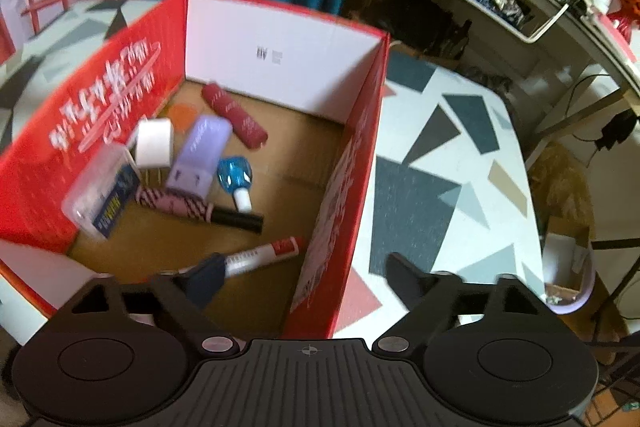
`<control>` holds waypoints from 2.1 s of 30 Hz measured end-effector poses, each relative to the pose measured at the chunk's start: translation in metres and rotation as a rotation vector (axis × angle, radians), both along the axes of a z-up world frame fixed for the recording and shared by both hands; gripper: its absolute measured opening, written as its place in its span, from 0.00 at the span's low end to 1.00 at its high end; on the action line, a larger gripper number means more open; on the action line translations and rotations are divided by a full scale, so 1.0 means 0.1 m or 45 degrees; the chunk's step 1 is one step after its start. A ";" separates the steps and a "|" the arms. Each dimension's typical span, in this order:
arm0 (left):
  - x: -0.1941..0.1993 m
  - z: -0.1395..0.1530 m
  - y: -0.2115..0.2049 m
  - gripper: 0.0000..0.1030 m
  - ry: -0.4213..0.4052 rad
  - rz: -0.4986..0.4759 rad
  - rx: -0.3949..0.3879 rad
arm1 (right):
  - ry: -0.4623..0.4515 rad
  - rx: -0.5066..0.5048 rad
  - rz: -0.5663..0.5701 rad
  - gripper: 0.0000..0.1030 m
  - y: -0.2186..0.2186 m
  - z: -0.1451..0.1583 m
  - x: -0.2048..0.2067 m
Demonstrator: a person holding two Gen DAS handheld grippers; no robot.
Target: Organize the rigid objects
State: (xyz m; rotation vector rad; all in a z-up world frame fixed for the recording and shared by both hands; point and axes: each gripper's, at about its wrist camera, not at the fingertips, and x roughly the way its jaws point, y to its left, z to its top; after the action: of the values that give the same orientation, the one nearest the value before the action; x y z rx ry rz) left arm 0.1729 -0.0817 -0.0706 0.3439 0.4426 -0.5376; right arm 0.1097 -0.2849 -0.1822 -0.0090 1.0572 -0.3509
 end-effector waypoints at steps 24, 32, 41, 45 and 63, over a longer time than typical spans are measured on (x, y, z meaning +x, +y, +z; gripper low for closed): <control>-0.93 0.77 0.34 1.00 -0.121 0.385 -0.252 | -0.643 -0.075 -0.027 1.00 0.66 1.64 -0.74; -1.44 0.91 0.33 1.00 -0.196 0.377 -0.235 | -0.807 -0.083 -0.019 1.00 0.96 1.96 -1.26; -1.99 1.05 0.41 1.00 -0.315 0.425 -0.241 | -0.934 -0.127 -0.010 1.00 1.28 2.12 -1.79; -2.14 1.10 0.44 1.00 -0.337 0.424 -0.254 | -0.971 -0.148 -0.012 1.00 1.37 2.18 -1.95; -2.21 1.14 0.41 1.00 -0.376 0.432 -0.248 | -1.013 -0.152 -0.036 1.00 1.33 2.23 -2.14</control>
State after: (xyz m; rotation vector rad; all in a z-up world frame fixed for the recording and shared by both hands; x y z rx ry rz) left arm -0.0479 -0.0405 0.0436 0.1518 0.1542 -0.1908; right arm -0.1039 -0.1522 0.0408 0.0366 0.2489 -0.3953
